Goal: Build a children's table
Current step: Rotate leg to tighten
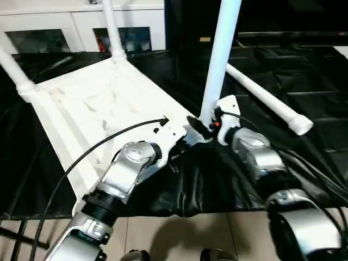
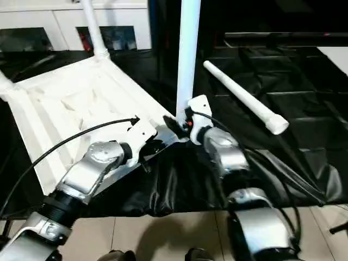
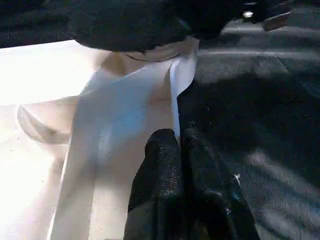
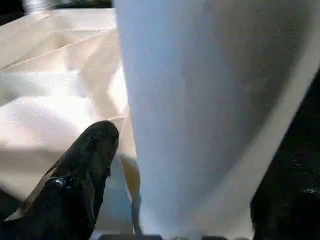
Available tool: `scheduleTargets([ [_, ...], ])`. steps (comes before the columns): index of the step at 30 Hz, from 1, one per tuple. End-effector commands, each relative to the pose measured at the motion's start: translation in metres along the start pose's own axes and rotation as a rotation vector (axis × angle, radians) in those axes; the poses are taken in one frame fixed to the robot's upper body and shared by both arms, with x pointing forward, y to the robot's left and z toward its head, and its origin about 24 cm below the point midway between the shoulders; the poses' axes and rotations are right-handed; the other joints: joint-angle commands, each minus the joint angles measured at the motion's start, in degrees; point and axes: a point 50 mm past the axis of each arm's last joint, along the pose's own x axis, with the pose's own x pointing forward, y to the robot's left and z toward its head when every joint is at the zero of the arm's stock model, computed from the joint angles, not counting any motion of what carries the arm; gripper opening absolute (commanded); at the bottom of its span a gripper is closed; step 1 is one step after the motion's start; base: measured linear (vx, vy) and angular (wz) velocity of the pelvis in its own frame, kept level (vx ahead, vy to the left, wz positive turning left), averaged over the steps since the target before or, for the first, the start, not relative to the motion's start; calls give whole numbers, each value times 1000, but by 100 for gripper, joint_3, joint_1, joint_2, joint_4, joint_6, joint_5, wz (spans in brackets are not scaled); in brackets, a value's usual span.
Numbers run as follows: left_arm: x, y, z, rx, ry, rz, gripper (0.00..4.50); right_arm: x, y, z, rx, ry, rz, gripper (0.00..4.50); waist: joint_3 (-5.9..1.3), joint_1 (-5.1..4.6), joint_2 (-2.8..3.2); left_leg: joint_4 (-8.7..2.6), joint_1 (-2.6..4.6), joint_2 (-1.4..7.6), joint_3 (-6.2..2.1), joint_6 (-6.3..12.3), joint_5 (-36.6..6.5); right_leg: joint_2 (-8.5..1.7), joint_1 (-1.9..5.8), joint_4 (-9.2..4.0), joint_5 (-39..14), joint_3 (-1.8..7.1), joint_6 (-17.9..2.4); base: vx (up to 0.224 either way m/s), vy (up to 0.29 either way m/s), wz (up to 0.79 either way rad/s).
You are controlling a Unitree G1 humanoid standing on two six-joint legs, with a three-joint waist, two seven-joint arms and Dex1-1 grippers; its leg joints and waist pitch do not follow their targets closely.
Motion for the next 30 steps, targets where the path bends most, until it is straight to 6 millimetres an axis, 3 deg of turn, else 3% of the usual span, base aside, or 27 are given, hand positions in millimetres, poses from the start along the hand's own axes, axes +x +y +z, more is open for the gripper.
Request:
scheduleTargets([
  [1,-6,0,16,82,-85,-82,0,-1,13,2,-49,8,154,388,-486,50,11,-333,105,294,-134,380,-1601,-325,320,-358,-1202,231,-1316,0,0,0],
  [5,-16,2,12,108,-96,-177,0,-15,16,-6,-104,70,291,388,-489,133,37,-317,124,318,-120,473,-1418,-305,325,-312,-922,220,-1445,0,0,0],
  [12,-35,6,5,136,-94,-317,0,-33,19,-10,-136,119,435,388,-492,265,38,-333,157,333,-121,298,-1617,-309,319,-308,-1211,230,-1359,0,0,0],
  [20,-44,11,-6,171,-45,-367,0,-40,22,-11,-188,152,519,388,-519,324,50,-311,172,333,-117,243,-1544,-315,309,-274,-1075,236,-1390,0,0,0],
  [21,-46,11,-7,169,-47,-382,0,-41,23,-11,-190,155,536,363,-521,324,47,-308,169,333,-117,238,-1538,-314,314,-272,-1067,237,-1394,0,0,0],
  [26,-46,10,-6,160,-53,-403,0,-41,25,-10,-193,156,554,343,-529,353,43,-293,159,329,-120,243,-1495,-321,322,-257,-1082,236,-1404,0,0,0],
  [30,-46,9,-7,154,-58,-408,0,-40,27,-11,-184,154,566,295,-514,354,40,-295,156,326,-129,174,-1666,-327,318,-273,-1359,240,-1344,0,0,0],
])
